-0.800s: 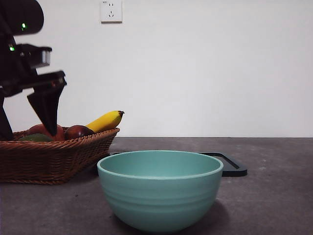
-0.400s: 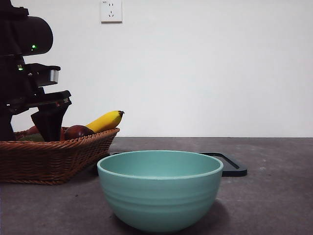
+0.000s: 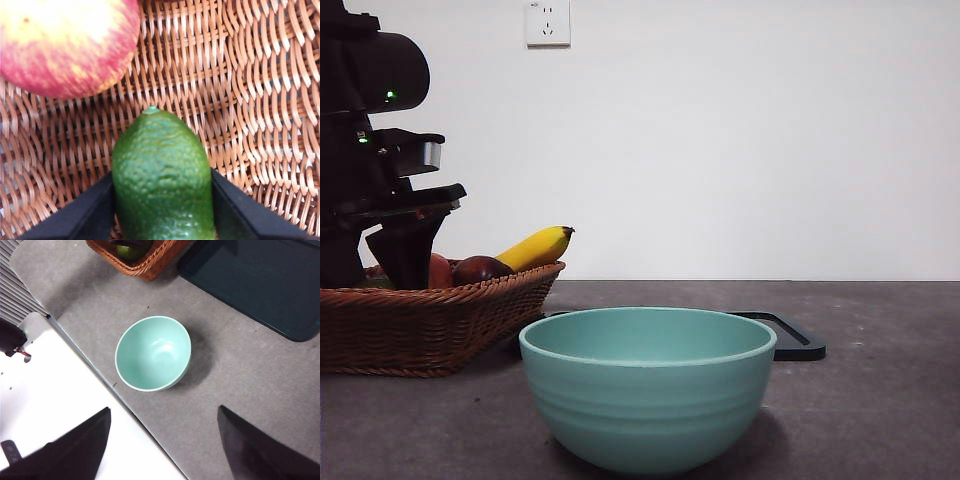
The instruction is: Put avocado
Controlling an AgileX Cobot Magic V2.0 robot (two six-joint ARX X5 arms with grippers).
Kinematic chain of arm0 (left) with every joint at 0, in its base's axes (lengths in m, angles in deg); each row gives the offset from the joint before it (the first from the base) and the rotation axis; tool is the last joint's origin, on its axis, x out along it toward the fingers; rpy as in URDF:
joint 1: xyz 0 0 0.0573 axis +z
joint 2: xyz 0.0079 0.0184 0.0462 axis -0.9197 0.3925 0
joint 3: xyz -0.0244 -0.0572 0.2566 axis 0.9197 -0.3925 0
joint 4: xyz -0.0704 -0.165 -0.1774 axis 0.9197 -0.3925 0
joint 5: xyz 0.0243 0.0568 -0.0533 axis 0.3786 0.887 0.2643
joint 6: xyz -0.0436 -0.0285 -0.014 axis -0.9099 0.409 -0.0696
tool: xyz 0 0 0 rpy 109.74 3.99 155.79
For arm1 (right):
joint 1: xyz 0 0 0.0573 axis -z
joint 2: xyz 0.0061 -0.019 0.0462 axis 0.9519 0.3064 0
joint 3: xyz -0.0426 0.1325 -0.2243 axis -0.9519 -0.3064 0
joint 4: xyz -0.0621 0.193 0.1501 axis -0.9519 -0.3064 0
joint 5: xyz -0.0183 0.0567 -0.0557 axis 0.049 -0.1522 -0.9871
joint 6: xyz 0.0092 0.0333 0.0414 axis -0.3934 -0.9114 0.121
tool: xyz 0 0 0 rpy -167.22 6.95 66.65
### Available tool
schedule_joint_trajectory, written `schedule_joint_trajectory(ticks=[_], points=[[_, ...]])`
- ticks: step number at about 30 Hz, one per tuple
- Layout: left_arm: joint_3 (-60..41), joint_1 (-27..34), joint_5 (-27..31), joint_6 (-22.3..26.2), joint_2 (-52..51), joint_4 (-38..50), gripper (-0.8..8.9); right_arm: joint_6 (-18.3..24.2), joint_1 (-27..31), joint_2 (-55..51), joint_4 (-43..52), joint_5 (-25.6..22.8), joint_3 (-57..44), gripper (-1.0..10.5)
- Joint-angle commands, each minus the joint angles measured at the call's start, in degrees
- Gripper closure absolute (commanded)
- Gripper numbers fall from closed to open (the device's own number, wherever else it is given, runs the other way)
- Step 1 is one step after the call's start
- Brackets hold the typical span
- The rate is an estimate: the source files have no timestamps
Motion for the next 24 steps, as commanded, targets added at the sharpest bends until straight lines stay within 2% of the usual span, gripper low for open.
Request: schedule_joint_trajectory(ticks=[1, 12, 14, 19, 24], points=[[1.4, -0.2, -0.1, 0.1, 0.4, -0.4, 6.11, 0.2, -0.4, 0.5, 0.5, 0.0, 1.0, 6.0], [6.5, -2.6, -1.3, -0.2, -9.2, -6.4, 6.11, 0.3, -0.4, 0.5, 0.5, -0.5, 1.0, 6.0], [7.2, -3.6, -2.9, -0.2, -12.0, -7.9, 6.1, 0.3, -0.4, 0.5, 0.5, -0.5, 1.0, 6.0], [7.5, -7.8, -10.9, -2.2, -19.3, -10.3, 6.1, 0.3, -0.4, 0.5, 0.6, -0.5, 1.0, 6.0], [7.5, -14.5, -12.2, -3.5, -22.1, -12.3, 6.1, 0.3, -0.4, 0.5, 0.6, -0.7, 1.0, 6.0]])
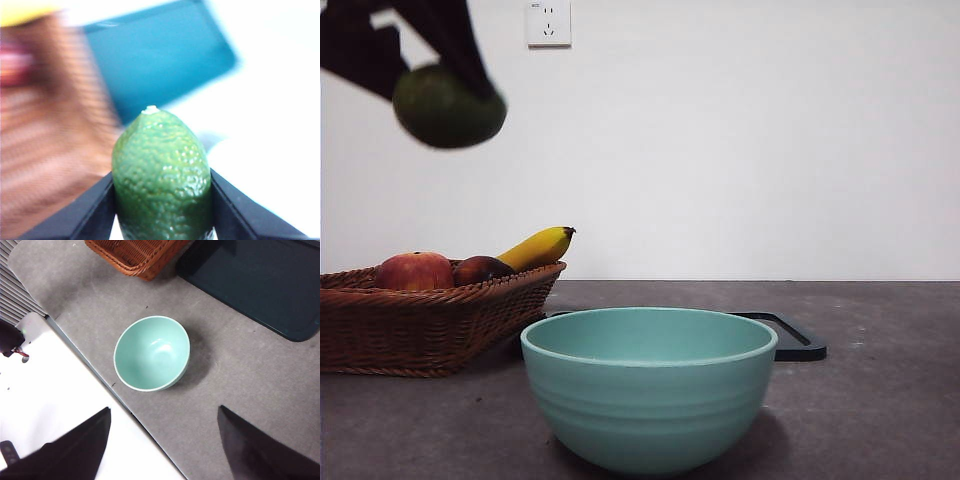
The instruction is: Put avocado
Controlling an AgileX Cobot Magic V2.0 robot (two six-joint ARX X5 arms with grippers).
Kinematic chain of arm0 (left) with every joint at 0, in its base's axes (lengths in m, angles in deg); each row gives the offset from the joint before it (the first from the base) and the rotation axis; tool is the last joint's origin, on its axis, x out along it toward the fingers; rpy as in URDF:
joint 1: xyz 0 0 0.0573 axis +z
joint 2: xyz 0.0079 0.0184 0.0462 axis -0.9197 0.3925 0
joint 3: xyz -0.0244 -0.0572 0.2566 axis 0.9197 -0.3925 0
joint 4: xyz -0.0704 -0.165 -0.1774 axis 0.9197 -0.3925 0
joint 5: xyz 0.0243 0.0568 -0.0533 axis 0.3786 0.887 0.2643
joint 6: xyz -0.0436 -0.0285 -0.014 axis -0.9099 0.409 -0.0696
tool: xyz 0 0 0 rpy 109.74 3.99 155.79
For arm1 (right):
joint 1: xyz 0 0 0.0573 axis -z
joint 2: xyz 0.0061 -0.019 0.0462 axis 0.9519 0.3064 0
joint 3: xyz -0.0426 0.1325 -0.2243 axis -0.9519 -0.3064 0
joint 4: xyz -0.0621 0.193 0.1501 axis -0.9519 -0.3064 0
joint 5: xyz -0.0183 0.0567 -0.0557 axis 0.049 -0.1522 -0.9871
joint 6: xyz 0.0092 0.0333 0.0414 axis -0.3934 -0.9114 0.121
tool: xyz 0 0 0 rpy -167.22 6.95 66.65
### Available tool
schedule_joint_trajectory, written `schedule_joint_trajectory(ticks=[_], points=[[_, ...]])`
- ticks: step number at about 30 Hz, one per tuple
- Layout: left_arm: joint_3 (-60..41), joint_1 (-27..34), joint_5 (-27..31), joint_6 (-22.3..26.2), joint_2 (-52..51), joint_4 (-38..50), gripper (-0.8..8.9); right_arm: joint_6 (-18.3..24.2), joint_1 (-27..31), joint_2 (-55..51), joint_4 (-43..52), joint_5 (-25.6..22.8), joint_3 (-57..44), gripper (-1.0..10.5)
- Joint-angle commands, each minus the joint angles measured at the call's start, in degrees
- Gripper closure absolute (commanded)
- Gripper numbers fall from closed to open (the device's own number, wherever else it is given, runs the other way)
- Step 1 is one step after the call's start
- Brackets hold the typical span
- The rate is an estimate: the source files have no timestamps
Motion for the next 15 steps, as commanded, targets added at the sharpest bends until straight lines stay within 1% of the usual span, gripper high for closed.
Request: schedule_joint_trajectory(ticks=[1, 7, 15], points=[[1.2, -4.0, -0.3, -1.9, 0.6, -0.3, 6.1, 0.3, -0.4, 0.5, 0.6, -0.7, 1.0, 6.0], [1.1, -12.1, -0.3, -2.3, 3.2, 0.9, 6.1, 0.3, -0.4, 0.5, 0.5, -1.4, 1.0, 6.0], [1.1, -19.2, 0.6, -1.9, 12.1, 4.1, 6.1, 0.2, -0.4, 0.5, 0.5, -1.3, 1.0, 6.0]])
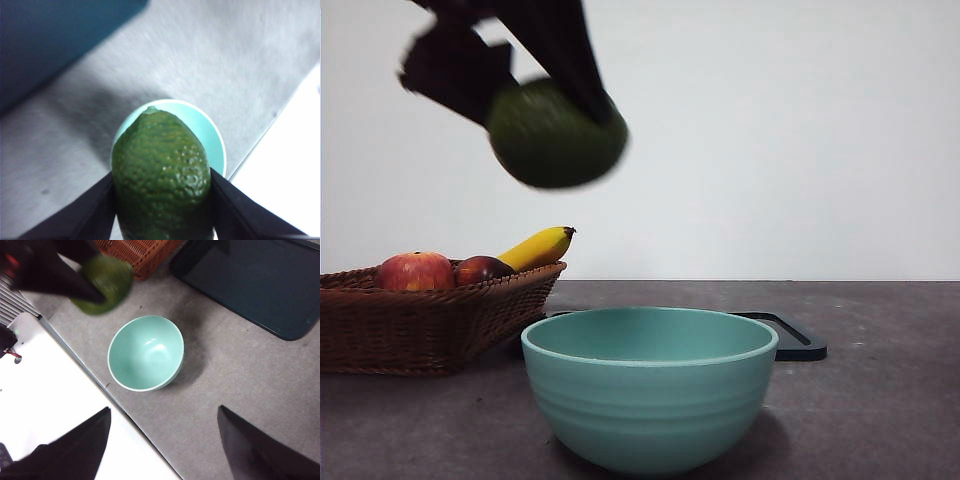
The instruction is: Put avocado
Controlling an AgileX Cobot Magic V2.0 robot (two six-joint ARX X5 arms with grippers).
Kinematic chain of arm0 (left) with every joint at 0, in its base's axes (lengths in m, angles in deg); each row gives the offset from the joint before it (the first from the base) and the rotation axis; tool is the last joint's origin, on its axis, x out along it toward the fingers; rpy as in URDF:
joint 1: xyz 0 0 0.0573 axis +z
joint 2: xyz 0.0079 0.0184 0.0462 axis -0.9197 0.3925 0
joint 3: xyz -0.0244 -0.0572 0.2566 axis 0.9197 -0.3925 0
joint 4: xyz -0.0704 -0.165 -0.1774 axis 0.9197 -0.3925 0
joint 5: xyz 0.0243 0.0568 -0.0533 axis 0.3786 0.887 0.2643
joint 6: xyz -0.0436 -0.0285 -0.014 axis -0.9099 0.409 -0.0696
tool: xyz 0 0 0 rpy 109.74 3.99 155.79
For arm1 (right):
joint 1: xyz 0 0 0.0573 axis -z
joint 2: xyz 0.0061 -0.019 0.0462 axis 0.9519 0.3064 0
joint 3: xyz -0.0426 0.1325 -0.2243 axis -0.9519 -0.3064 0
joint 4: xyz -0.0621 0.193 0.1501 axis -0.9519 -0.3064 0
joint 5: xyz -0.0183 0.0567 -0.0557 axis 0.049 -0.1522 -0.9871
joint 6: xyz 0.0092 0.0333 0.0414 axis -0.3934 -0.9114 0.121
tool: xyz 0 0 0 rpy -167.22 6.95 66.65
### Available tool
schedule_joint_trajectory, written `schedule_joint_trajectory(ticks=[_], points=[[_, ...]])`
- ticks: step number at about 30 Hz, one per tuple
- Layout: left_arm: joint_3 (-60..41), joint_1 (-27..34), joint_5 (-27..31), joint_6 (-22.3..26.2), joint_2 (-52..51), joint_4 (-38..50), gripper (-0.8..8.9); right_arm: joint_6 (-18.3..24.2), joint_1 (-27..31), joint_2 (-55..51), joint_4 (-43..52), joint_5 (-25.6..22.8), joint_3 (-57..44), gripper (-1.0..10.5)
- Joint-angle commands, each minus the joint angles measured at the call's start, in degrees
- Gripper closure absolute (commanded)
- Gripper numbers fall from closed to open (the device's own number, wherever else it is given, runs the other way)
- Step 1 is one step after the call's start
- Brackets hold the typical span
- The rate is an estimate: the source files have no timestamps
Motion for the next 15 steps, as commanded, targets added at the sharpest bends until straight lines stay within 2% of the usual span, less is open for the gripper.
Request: schedule_joint_trajectory(ticks=[1, 9, 15], points=[[1.1, -2.2, 1.3, 0.2, 3.9, 2.0, 6.11, 0.2, -0.4, 0.5, 0.5, -0.1, 1.0, 6.0], [1.1, -5.8, 4.0, 0.3, 14.3, 7.8, 6.1, 0.3, -0.4, 0.5, 0.5, -0.1, 1.0, 6.0], [1.1, -8.5, 5.8, 1.4, 18.9, 8.6, 6.1, 0.3, -0.4, 0.5, 0.5, -0.1, 1.0, 6.0]])
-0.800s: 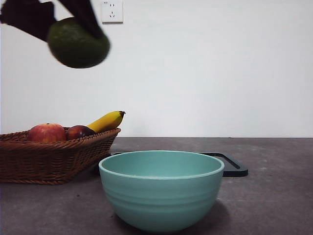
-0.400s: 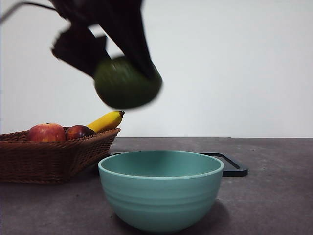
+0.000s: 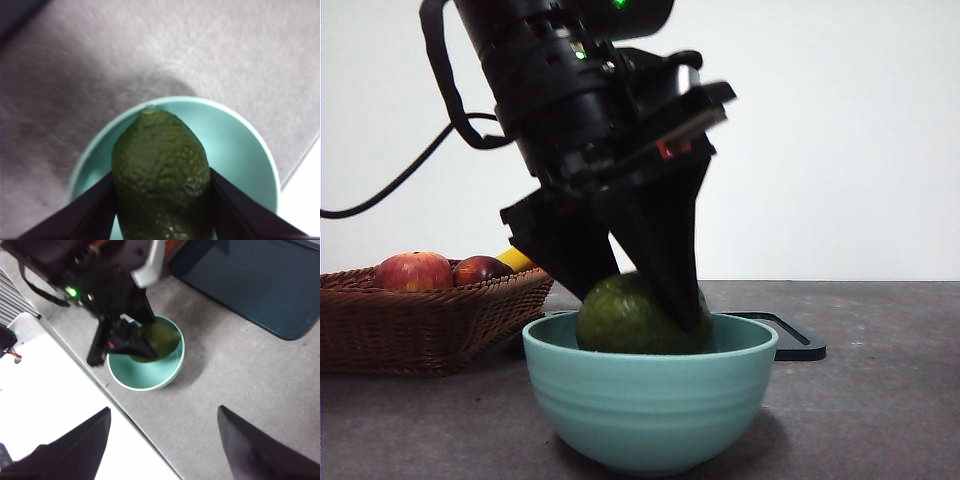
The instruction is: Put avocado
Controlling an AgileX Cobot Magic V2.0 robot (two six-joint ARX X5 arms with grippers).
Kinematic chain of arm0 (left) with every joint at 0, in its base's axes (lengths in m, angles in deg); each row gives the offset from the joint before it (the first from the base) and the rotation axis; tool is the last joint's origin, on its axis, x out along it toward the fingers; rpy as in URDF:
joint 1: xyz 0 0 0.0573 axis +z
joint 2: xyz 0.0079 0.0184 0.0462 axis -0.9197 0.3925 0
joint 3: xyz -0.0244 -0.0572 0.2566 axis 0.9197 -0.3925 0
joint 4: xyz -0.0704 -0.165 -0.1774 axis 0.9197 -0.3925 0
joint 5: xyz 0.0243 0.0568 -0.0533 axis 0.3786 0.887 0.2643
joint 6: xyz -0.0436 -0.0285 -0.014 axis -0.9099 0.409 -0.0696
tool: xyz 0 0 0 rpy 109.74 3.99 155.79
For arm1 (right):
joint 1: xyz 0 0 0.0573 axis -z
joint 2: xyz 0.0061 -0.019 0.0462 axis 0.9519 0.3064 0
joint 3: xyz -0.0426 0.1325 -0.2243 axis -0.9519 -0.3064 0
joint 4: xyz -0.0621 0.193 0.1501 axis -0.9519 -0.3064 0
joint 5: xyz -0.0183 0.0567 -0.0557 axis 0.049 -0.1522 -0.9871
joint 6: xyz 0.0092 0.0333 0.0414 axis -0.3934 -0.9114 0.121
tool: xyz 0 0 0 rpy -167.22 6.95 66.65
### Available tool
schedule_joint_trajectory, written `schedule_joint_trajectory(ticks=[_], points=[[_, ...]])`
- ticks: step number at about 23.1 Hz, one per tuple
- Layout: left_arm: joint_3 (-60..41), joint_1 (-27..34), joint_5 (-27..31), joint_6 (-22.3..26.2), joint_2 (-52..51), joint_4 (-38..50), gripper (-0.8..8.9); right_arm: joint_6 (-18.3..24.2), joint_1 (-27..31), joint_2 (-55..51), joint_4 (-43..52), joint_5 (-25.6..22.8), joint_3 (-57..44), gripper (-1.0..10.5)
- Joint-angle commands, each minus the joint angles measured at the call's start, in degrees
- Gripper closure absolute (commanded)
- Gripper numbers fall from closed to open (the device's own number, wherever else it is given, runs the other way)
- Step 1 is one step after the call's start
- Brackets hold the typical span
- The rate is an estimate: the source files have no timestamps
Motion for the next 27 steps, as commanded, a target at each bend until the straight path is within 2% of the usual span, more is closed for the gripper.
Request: schedule_joint_trajectory(ticks=[1, 8, 11, 18, 27], points=[[1.1, -1.4, 0.3, 1.1, 1.7, 0.5, 6.1, 0.3, -0.4, 0.5, 0.5, -0.1, 1.0, 6.0], [1.1, -2.8, 0.4, 1.3, 3.6, -1.5, 5.82, 0.3, -0.4, 0.5, 0.5, -0.1, 1.0, 6.0], [1.1, -3.0, 0.4, 1.2, 3.6, -1.6, 4.95, 0.3, -0.4, 0.5, 0.5, -0.1, 1.0, 6.0], [1.2, -3.1, 0.3, 0.8, 3.2, -1.8, 4.95, 0.3, -0.4, 0.5, 0.5, -0.1, 1.0, 6.0], [2.4, -0.5, 0.3, -0.5, -8.2, -1.6, 4.97, 0.3, -0.4, 0.5, 1.2, -0.1, 1.0, 6.0]])
